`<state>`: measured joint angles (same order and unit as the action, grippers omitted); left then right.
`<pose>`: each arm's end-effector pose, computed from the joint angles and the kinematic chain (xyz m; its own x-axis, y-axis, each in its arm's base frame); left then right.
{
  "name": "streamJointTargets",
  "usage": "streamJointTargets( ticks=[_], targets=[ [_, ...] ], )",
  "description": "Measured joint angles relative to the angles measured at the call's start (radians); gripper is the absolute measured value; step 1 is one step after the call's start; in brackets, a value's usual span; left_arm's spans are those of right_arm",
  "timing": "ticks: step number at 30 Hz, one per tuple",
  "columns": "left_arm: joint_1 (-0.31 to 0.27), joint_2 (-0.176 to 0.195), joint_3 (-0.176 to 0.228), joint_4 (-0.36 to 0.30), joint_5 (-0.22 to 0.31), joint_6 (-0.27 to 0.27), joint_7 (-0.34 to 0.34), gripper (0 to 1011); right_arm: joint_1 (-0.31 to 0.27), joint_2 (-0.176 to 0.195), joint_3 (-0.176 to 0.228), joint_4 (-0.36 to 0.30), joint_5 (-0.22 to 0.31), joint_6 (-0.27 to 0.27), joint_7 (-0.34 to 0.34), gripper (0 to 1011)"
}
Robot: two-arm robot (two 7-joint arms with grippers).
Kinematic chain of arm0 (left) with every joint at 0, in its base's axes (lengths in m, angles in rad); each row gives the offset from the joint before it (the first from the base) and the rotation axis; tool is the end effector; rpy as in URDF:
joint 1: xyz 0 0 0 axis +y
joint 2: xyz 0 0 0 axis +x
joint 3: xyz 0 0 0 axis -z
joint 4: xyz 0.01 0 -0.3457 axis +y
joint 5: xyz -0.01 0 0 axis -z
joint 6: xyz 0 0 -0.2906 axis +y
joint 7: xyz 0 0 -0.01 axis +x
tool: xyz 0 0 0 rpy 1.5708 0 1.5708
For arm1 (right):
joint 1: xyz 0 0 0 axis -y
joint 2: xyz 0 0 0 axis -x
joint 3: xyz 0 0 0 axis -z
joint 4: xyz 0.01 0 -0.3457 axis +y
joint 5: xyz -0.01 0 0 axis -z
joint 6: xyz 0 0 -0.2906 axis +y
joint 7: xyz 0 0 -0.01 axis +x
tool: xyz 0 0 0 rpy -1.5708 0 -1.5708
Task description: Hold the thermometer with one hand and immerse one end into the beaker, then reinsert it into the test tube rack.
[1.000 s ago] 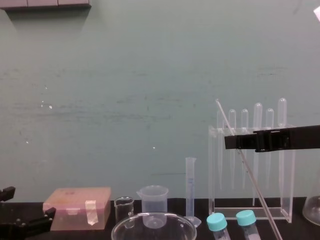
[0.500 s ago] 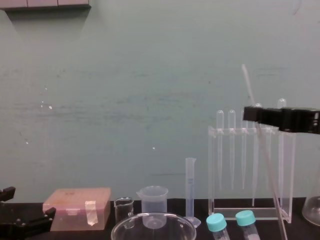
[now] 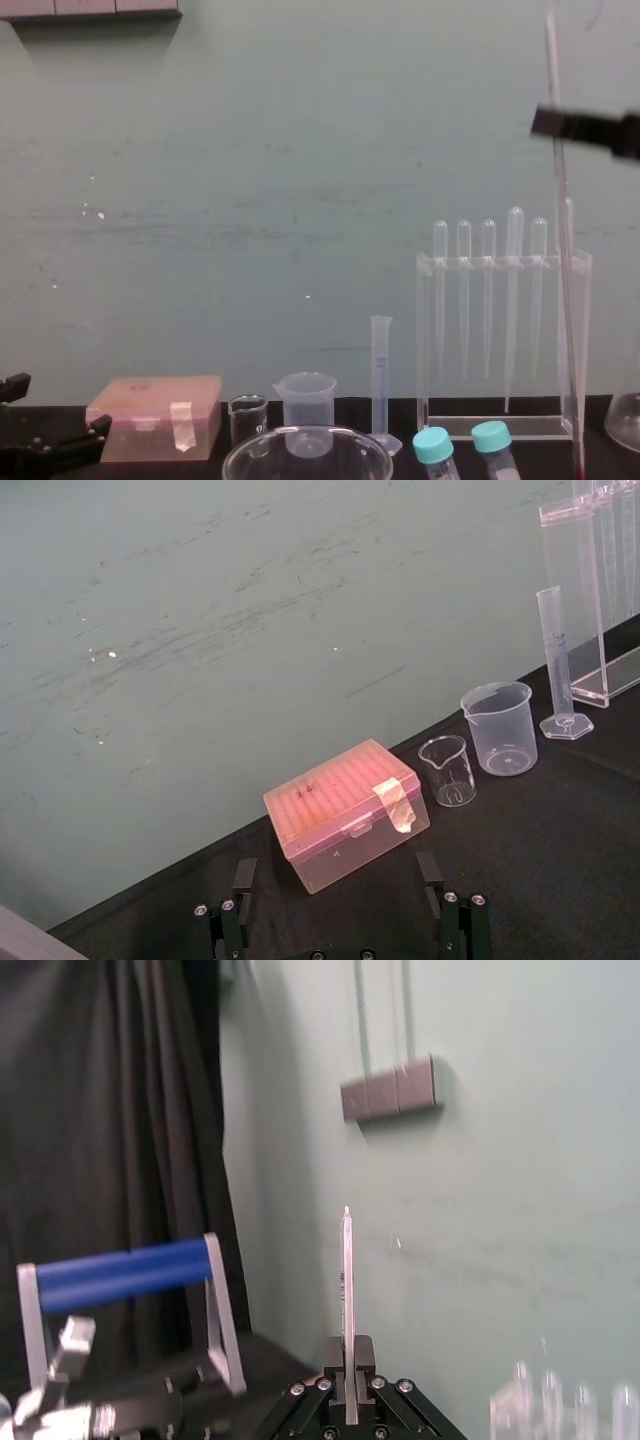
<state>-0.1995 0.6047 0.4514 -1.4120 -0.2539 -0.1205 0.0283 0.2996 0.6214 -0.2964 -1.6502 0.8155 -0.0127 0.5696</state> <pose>0.3500 0.1192 -0.3437 0.2923 0.8803 0.3737 -0.9553 0.2873 0.0703 0.3789 -0.1195 -0.2205 0.7668 -0.6418 -0.0078 0.6253 0.7442 0.2347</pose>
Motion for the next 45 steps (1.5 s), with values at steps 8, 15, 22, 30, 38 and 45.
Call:
streamJointTargets(
  ticks=[8, 15, 22, 30, 38, 45],
  targets=[
    [0.000, 0.000, 0.000, 0.000, 0.000, 0.000, 0.000, 1008, 0.119, 0.019, 0.041, -0.030, 0.084, 0.076, 0.001, 56],
    [0.000, 0.000, 0.000, 0.000, 0.000, 0.000, 0.000, 1008, 0.239, 0.029, 0.033, -0.023, 0.113, 0.119, -0.005, 56],
    [0.000, 0.000, 0.000, 0.000, 0.000, 0.000, 0.000, 1008, 0.351, -0.023, -0.068, 0.043, 0.125, 0.140, 0.069, 55],
    [0.000, 0.000, 0.000, 0.000, 0.000, 0.000, 0.000, 1008, 0.430, -0.091, -0.166, 0.105, 0.173, 0.156, 0.206, 56],
    [0.000, 0.000, 0.000, 0.000, 0.000, 0.000, 0.000, 1008, 0.484, -0.123, -0.258, 0.143, 0.195, 0.174, 0.339, 56],
    [0.000, 0.000, 0.000, 0.000, 0.000, 0.000, 0.000, 1008, 0.485, -0.220, -0.370, 0.281, 0.140, 0.081, 0.385, 56]
  ],
)
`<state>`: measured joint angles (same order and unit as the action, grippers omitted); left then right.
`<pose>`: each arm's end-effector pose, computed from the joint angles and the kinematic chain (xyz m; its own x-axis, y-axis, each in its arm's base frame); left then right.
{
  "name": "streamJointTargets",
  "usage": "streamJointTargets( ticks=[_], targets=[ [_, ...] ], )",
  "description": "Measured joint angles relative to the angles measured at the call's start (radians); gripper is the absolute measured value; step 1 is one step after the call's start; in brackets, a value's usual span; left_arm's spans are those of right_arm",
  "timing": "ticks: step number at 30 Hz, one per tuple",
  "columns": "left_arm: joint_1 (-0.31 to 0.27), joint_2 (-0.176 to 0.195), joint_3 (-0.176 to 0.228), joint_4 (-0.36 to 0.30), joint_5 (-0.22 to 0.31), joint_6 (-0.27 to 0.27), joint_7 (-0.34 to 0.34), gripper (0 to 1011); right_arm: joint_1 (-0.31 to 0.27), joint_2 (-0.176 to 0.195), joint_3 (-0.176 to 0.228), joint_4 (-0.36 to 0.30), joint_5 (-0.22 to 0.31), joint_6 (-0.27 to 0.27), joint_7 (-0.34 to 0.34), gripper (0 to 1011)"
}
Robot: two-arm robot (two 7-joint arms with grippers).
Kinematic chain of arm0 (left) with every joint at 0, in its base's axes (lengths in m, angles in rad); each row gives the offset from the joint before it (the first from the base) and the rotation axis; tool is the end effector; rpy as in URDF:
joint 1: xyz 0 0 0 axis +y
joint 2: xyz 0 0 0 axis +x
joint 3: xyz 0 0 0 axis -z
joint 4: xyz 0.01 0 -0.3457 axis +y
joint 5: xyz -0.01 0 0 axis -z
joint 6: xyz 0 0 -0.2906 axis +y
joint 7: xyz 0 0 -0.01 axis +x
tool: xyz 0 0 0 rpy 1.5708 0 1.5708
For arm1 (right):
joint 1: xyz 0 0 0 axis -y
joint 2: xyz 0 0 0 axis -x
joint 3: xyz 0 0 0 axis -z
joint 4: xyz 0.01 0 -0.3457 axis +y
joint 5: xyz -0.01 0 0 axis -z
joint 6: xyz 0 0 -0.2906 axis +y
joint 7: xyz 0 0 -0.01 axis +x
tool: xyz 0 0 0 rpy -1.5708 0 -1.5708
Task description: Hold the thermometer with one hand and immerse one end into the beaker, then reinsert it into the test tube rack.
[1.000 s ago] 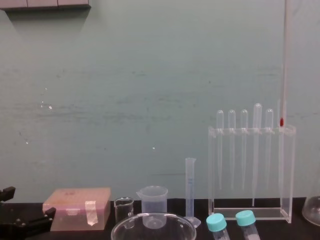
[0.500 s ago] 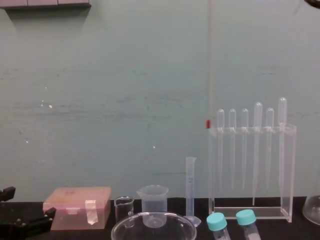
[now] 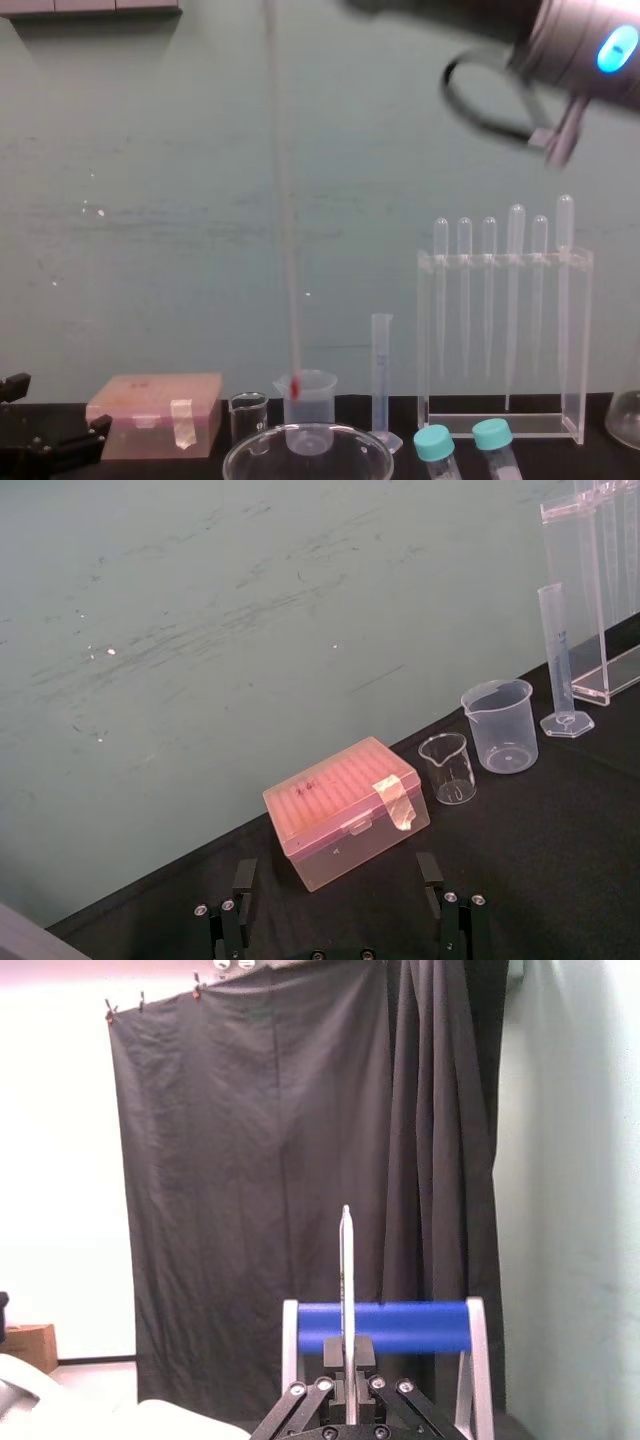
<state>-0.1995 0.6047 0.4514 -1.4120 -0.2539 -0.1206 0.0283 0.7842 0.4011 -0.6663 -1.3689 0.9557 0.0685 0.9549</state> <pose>0.3500 0.1192 -0.3437 0.2923 0.8803 0.3737 -0.9552 0.2874 0.0702 0.4903 0.0100 -0.1554 0.9973 -0.0683 0.0276 0.0582 0.9602 0.2734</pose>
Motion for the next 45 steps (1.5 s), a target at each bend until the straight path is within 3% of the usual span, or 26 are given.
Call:
streamJointTargets(
  ticks=[6, 22, 32, 45],
  targets=[
    [0.000, 0.000, 0.000, 0.000, 0.000, 0.000, 0.000, 1008, -0.013, -0.045, -0.041, 0.093, -0.031, -0.062, 0.003, 56],
    [0.000, 0.000, 0.000, 0.000, 0.000, 0.000, 0.000, 1008, -0.068, -0.068, -0.042, 0.172, -0.126, -0.184, 0.002, 56],
    [0.000, 0.000, 0.000, 0.000, 0.000, 0.000, 0.000, 1008, -0.099, -0.085, -0.039, 0.222, -0.164, -0.210, 0.001, 56],
    [0.000, 0.000, 0.000, 0.000, 0.000, 0.000, 0.000, 1008, -0.126, -0.094, -0.019, 0.232, -0.179, -0.208, 0.013, 56]
  ],
)
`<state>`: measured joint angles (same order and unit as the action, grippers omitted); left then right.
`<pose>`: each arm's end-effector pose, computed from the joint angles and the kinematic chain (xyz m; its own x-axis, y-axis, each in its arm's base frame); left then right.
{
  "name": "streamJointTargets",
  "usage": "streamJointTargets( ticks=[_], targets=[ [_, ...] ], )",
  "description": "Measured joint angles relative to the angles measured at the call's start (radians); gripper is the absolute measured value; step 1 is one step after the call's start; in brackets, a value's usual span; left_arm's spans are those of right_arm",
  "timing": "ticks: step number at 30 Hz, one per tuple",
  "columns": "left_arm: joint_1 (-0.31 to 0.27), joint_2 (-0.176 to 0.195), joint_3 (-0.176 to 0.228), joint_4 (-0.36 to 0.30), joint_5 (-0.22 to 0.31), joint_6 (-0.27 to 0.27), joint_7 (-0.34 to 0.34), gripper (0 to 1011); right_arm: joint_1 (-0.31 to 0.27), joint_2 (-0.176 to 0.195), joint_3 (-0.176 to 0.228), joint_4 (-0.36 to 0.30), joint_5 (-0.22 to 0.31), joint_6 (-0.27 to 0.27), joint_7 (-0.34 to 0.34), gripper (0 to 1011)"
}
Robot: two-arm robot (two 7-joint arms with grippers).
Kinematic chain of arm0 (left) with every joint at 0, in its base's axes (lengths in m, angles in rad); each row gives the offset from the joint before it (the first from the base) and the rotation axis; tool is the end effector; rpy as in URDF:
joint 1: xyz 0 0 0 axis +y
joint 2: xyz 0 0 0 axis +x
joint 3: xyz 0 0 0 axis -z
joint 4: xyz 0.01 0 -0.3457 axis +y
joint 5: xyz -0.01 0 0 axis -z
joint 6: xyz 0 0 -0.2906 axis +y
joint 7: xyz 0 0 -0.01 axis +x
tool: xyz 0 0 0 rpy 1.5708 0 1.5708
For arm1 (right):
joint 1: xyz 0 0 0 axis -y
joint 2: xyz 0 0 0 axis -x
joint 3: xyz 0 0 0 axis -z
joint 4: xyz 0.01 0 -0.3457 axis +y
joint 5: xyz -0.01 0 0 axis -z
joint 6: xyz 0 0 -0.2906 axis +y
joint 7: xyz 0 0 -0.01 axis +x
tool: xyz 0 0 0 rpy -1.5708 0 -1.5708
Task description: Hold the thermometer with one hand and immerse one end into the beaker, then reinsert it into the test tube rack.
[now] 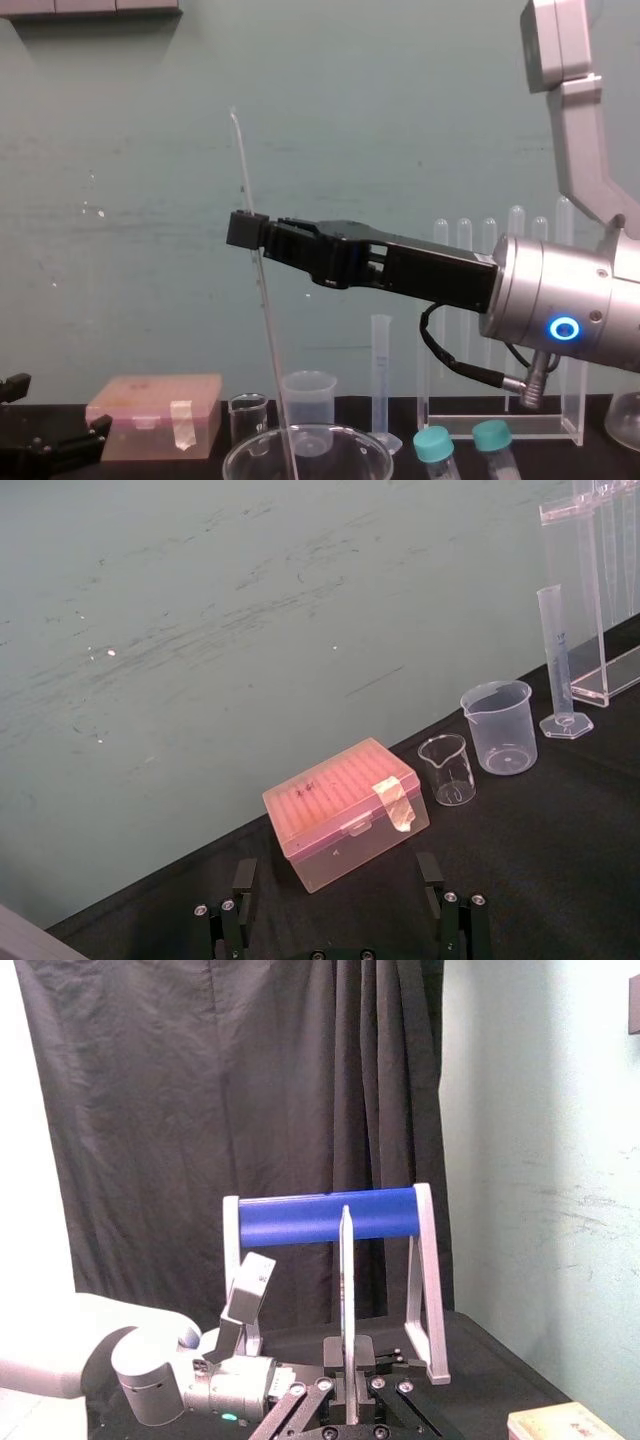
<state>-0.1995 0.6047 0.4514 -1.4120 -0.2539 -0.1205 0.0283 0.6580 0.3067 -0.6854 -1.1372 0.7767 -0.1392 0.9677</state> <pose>0.3500 0.1192 -0.3437 0.2923 0.8803 0.3737 -0.9553 0.2873 0.0703 0.4837 0.0226 -0.2717 0.9834 -0.1812 -0.0019 0.1779 0.9633 0.2011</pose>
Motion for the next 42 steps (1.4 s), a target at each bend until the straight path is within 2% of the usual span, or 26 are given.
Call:
streamJointTargets(
  ticks=[42],
  targets=[
    [0.000, 0.000, 0.000, 0.000, 0.000, 0.000, 0.000, 1008, -0.036, 0.025, 0.019, -0.067, -0.018, 0.024, -0.023, 56]
  ],
)
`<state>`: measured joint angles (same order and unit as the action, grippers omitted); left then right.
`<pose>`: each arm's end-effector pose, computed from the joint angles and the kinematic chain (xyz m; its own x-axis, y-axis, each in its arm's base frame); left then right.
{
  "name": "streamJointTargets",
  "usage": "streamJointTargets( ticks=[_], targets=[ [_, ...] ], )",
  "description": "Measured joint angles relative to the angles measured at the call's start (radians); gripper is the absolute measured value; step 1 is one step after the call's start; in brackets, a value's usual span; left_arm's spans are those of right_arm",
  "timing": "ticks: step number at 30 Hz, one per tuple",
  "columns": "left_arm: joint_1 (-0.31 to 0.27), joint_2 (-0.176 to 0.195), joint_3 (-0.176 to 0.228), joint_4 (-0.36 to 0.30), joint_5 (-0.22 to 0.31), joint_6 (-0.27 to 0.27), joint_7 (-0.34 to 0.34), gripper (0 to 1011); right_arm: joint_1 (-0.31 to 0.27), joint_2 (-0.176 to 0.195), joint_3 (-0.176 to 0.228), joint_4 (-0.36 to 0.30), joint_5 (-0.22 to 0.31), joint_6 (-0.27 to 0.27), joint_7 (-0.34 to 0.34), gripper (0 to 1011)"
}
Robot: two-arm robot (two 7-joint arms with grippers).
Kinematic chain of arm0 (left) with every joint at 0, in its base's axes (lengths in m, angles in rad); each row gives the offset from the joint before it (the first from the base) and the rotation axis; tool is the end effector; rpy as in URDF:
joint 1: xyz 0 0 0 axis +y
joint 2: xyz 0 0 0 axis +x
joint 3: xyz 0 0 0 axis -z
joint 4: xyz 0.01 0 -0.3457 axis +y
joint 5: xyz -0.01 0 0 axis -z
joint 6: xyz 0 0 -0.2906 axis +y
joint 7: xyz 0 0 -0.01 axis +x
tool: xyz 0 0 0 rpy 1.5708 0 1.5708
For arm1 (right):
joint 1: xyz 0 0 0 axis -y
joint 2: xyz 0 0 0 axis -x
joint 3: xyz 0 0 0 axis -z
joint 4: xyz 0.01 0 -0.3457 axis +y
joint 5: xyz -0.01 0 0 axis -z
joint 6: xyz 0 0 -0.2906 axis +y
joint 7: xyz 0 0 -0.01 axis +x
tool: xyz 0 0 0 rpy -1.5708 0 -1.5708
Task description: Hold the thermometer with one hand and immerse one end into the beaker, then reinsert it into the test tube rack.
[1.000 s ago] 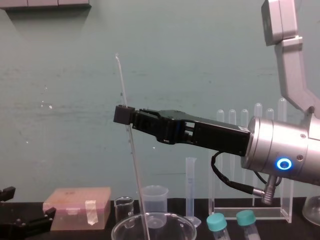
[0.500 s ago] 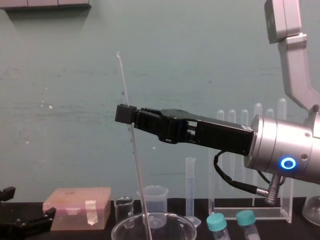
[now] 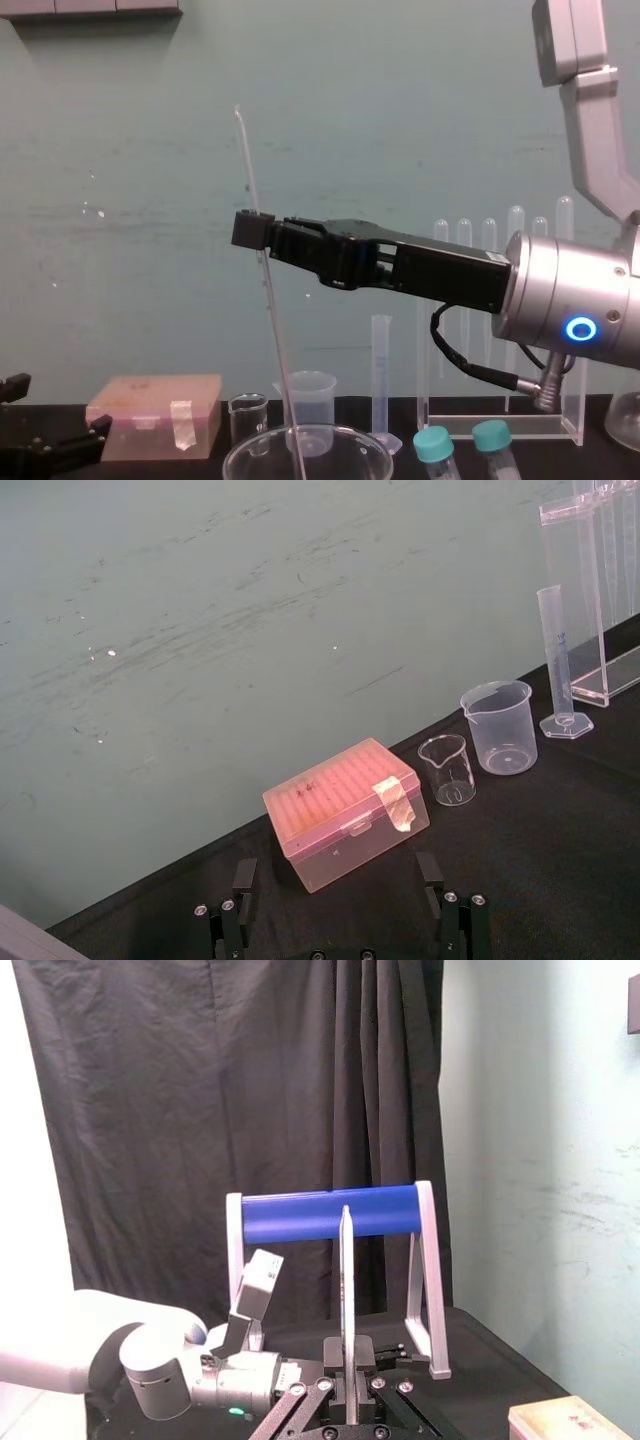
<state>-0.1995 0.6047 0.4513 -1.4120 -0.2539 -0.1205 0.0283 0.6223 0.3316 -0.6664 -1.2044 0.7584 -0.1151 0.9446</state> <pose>0.3500 0.1192 -0.3437 0.2922 0.8803 0.3737 -0.9553 0.2872 0.0703 0.4721 0.0170 -0.2698 0.9817 -0.1907 0.0019 0.1868 0.9637 0.1907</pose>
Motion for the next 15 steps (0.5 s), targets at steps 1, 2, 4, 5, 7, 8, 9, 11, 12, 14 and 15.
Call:
streamJointTargets(
  ticks=[1, 2, 4, 5, 7, 8, 9, 11, 12, 14, 15],
  targets=[
    [0.000, 0.000, 0.000, 0.000, 0.000, 0.000, 0.000, 1008, -0.001, 0.000, 0.000, -0.001, 0.000, 0.000, 0.000, 56],
    [0.000, 0.000, 0.000, 0.000, 0.000, 0.000, 0.000, 1008, -0.001, 0.001, 0.000, -0.001, 0.000, 0.000, 0.000, 56],
    [0.000, 0.000, 0.000, 0.000, 0.000, 0.000, 0.000, 1008, -0.002, 0.002, 0.000, -0.003, -0.001, 0.000, -0.001, 56],
    [0.000, 0.000, 0.000, 0.000, 0.000, 0.000, 0.000, 1008, -0.002, 0.002, 0.000, -0.003, -0.001, 0.000, -0.001, 56],
    [0.000, 0.000, 0.000, 0.000, 0.000, 0.000, 0.000, 1008, -0.004, 0.003, 0.000, -0.005, -0.001, 0.000, -0.001, 56],
    [0.000, 0.000, 0.000, 0.000, 0.000, 0.000, 0.000, 1008, -0.004, 0.003, 0.000, -0.005, -0.001, 0.000, -0.001, 56],
    [0.000, 0.000, 0.000, 0.000, 0.000, 0.000, 0.000, 1008, -0.004, 0.003, 0.000, -0.006, -0.001, 0.000, -0.001, 56],
    [0.000, 0.000, 0.000, 0.000, 0.000, 0.000, 0.000, 1008, -0.005, 0.003, 0.000, -0.007, 0.000, -0.001, -0.001, 56],
    [0.000, 0.000, 0.000, 0.000, 0.000, 0.000, 0.000, 1008, -0.005, 0.003, 0.000, -0.008, 0.000, -0.001, -0.002, 56],
    [0.000, 0.000, 0.000, 0.000, 0.000, 0.000, 0.000, 1008, -0.006, 0.004, 0.000, -0.008, 0.000, -0.001, -0.002, 56],
    [0.000, 0.000, 0.000, 0.000, 0.000, 0.000, 0.000, 1008, -0.006, 0.004, 0.000, -0.008, 0.001, -0.001, -0.002, 56]
  ],
)
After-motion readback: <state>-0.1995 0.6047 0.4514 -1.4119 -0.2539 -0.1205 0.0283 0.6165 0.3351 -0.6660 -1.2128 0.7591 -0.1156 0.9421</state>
